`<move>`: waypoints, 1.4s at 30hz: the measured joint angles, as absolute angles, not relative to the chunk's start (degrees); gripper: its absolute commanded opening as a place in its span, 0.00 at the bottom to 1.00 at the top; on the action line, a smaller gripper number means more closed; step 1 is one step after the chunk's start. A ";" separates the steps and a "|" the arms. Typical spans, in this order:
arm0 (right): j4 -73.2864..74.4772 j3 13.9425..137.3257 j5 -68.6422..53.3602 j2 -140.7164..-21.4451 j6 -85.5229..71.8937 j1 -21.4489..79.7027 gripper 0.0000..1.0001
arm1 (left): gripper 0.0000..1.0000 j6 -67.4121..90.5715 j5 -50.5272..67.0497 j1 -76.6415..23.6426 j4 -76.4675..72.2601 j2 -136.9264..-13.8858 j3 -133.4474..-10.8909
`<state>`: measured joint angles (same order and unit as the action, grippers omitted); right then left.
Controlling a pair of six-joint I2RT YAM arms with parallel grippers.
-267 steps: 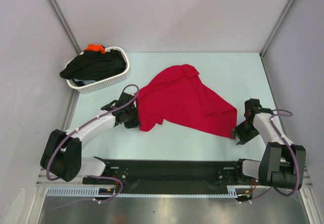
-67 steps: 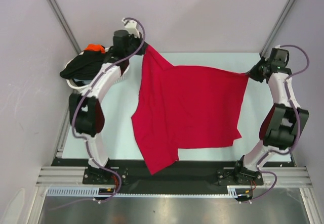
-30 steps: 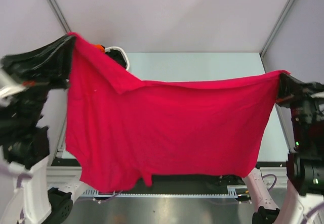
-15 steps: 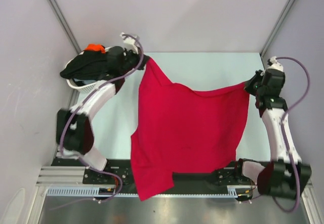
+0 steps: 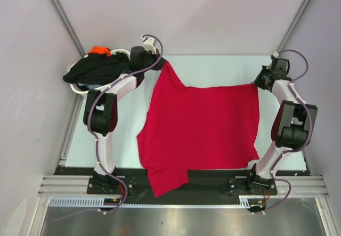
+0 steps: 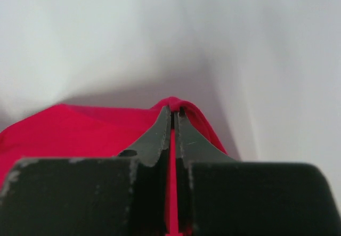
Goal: Fold and stack the t-shirts
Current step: Flatten the tshirt out
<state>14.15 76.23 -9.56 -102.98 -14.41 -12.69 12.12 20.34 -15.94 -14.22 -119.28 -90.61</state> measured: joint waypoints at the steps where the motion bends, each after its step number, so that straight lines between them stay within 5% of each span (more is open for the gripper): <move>1: 15.05 77.82 -9.54 -104.12 -14.41 -12.82 0.00 | 0.00 12.40 20.43 -15.94 -14.39 -119.37 -91.59; 17: 27.83 88.31 4.05 -112.14 -16.49 -18.26 0.00 | 0.00 18.98 23.35 -15.94 -16.32 -129.08 -106.67; 29: 30.61 91.33 3.53 -113.16 -15.94 -18.24 0.00 | 0.00 24.01 24.08 -15.94 -15.14 -143.76 -121.36; 42: 36.75 98.32 12.78 -115.74 -16.10 -18.39 0.00 | 0.00 25.69 21.65 -14.44 -15.42 -144.42 -123.52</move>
<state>36.75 98.32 12.78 -115.74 -16.10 -18.39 25.69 21.65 -14.44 -15.42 -144.42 -123.52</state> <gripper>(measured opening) 0.019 0.008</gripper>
